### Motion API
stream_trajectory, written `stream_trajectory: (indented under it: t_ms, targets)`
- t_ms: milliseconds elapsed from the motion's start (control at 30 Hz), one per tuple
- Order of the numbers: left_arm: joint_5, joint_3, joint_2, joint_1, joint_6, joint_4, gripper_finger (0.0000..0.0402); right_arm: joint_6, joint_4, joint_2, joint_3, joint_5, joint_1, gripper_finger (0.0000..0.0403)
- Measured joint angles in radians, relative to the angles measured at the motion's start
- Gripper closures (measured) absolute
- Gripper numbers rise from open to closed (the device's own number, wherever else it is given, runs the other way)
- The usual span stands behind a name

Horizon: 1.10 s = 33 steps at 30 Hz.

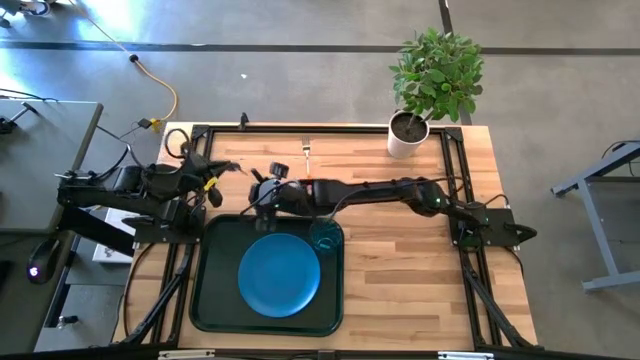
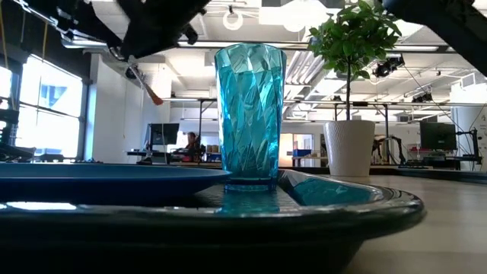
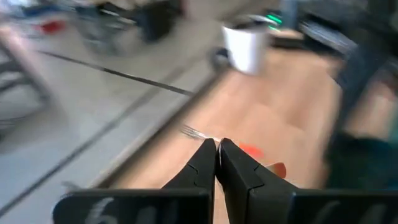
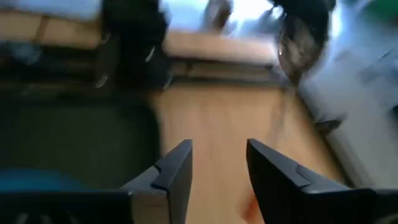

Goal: Pick and place plate/cup/fork/spoon on tray
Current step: Put the orange spoon on the black tray to the left of the blue plate

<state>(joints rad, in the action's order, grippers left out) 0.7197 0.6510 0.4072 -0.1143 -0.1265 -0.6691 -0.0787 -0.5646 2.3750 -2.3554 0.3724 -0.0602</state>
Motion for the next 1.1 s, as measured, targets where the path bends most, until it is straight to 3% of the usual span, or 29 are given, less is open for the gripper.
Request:
stream_trajectory:
  t_ms: [133, 233, 300, 433, 500, 633, 833, 967, 1100]
  targets:
    - [-0.246, 0.0, 0.023, 0.0, -0.026, -0.053, 0.04, 0.082, -0.153, -0.068, 0.032, -0.063, -0.009, 0.0255]
    - [-0.326, 0.0, 0.064, 0.0, -0.063, -0.075, 0.04, 0.055, -0.146, -0.114, 0.084, -0.083, -0.044, 0.0258]
    - [-0.366, 0.001, 0.099, 0.0, -0.08, -0.079, 0.04, 0.027, -0.142, -0.153, 0.127, -0.02, -0.072, 0.0262]
    - [-0.524, 0.033, 0.189, 0.0, -0.098, -0.092, 0.04, 0.027, -0.118, -0.272, 0.286, 0.209, -0.081, 0.0268]
    - [-0.575, 0.06, 0.245, 0.0, -0.119, -0.109, 0.04, 0.054, -0.079, -0.355, 0.409, 0.237, -0.065, 0.0269]
    - [-0.587, 0.098, 0.332, 0.0, -0.132, -0.156, 0.0399, 0.13, 0.131, -0.557, 0.756, 0.169, -0.02, 0.027]
    - [-0.551, 0.155, 0.372, 0.015, -0.105, -0.19, 0.0388, 0.195, 0.667, -0.864, 1.303, 0.044, 0.038, 0.027]
    - [-0.583, 0.207, 0.372, 0.034, -0.119, -0.23, 0.0395, 0.234, 0.896, -1.056, 1.567, 0.083, 0.047, 0.027]
    - [-0.73, 0.216, 0.38, 0.053, -0.162, -0.28, 0.0397, 0.264, 1.0, -1.246, 1.761, 0.178, 0.04, 0.027]
